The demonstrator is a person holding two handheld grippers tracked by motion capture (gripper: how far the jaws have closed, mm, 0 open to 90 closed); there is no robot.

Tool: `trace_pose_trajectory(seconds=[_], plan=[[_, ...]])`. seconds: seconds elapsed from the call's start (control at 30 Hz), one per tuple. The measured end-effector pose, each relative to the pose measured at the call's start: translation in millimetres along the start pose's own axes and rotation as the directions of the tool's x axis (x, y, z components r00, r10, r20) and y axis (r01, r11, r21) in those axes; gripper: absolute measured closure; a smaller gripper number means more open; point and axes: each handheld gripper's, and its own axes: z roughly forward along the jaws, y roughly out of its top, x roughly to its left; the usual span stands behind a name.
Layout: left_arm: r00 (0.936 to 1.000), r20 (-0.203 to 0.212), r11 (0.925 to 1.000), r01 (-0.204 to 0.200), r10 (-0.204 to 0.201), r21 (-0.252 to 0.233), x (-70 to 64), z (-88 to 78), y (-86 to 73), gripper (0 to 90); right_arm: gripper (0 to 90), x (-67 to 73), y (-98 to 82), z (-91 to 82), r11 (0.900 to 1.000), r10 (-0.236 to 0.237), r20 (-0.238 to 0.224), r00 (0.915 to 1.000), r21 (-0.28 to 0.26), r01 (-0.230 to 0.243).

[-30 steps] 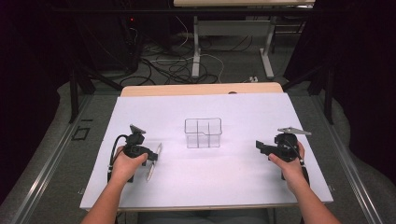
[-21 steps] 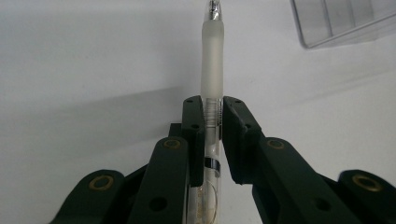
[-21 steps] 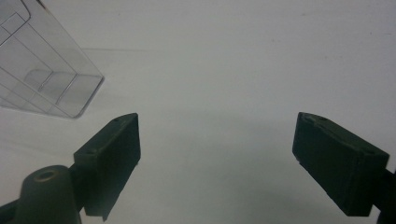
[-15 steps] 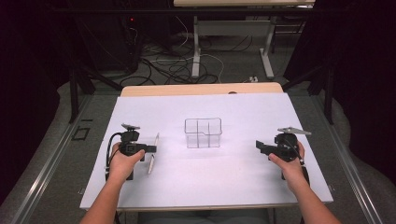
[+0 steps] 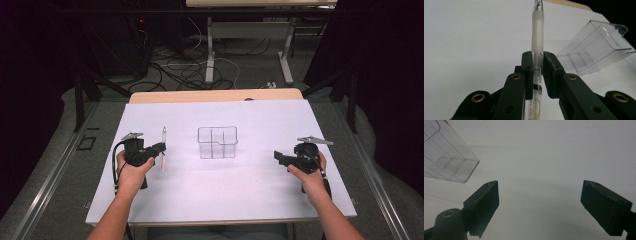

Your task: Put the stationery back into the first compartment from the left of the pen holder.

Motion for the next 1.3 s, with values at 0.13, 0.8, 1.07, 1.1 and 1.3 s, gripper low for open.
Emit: trace_pose_trajectory(seconds=[0.13,0.8,1.07,1.1,1.3], plan=[[0.9997,-0.004,0.9966,-0.023,0.022,-0.079,-5.6,-1.7,-0.9,79.7,14.7,0.1,0.0,-0.8,1.000,-0.007,0.000,1.0000,-0.003,0.007],[0.9911,0.058,0.9798,-0.108,0.119,-0.168,-33.0,-7.8,1.8,79.7,15.6,2.0,2.1,-4.3,0.999,0.004,-0.006,1.0000,-0.044,-0.004],[0.9796,0.122,0.9742,-0.136,0.159,-0.180,-54.9,-8.8,1.1,79.7,22.1,21.7,9.9,-15.2,0.997,0.004,-0.074,0.9973,-0.080,-0.010],[0.9778,0.131,0.9737,-0.139,0.164,-0.180,-57.8,-8.7,0.7,79.7,22.1,21.7,9.9,-15.2,0.997,0.004,-0.074,0.9973,-0.080,-0.010],[0.9666,0.181,0.9750,-0.152,0.181,-0.162,-74.9,-6.1,-2.5,79.7,36.9,54.9,19.7,-20.2,0.999,0.001,-0.249,0.9685,-0.047,-0.013]])
